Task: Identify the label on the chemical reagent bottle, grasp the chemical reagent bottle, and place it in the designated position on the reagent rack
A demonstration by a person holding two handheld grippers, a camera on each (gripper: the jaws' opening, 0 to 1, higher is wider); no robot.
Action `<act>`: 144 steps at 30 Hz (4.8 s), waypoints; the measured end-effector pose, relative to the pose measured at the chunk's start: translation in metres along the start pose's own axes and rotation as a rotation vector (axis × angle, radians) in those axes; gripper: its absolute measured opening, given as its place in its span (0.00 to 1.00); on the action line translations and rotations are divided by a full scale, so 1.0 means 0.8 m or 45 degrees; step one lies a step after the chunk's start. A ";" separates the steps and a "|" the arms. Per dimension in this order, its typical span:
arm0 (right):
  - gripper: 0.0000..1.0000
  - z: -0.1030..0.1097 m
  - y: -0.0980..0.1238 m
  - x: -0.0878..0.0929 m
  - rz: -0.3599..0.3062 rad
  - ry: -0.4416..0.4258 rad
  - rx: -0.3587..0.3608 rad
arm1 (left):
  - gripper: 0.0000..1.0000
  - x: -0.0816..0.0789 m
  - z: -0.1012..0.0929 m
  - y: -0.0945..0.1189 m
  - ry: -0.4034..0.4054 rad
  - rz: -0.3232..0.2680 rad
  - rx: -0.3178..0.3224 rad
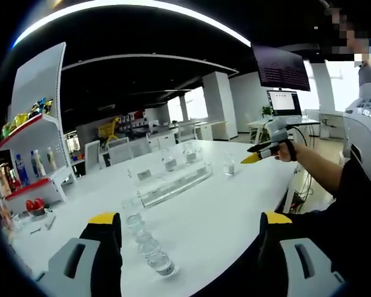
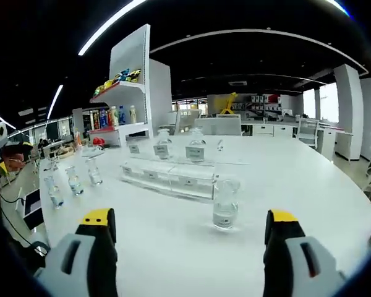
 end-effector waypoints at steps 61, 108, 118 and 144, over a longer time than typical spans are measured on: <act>0.27 -0.021 -0.102 0.023 -0.070 -0.133 0.175 | 0.91 0.010 0.007 -0.013 0.034 0.025 0.010; 0.21 -0.044 -0.103 0.020 -0.176 -0.049 0.224 | 0.91 0.011 -0.001 -0.012 0.018 0.035 0.012; 0.16 -0.039 -0.101 0.017 -0.183 0.013 0.245 | 0.91 0.011 0.001 -0.008 0.018 0.036 -0.001; 0.15 -0.038 -0.054 -0.014 -0.250 -0.110 0.229 | 0.91 0.005 0.002 -0.008 0.007 0.031 -0.004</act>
Point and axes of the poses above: the point that each gripper's makers call its tool centre point, and the gripper's own axes: y roughly backward along the fingers, z roughly to its left, x roughly out of its underside, the point moved 3 cm from there along y, roughly backward along the fingers, and after that the axes turned 14 degrees about x, right-handed, at the moved point
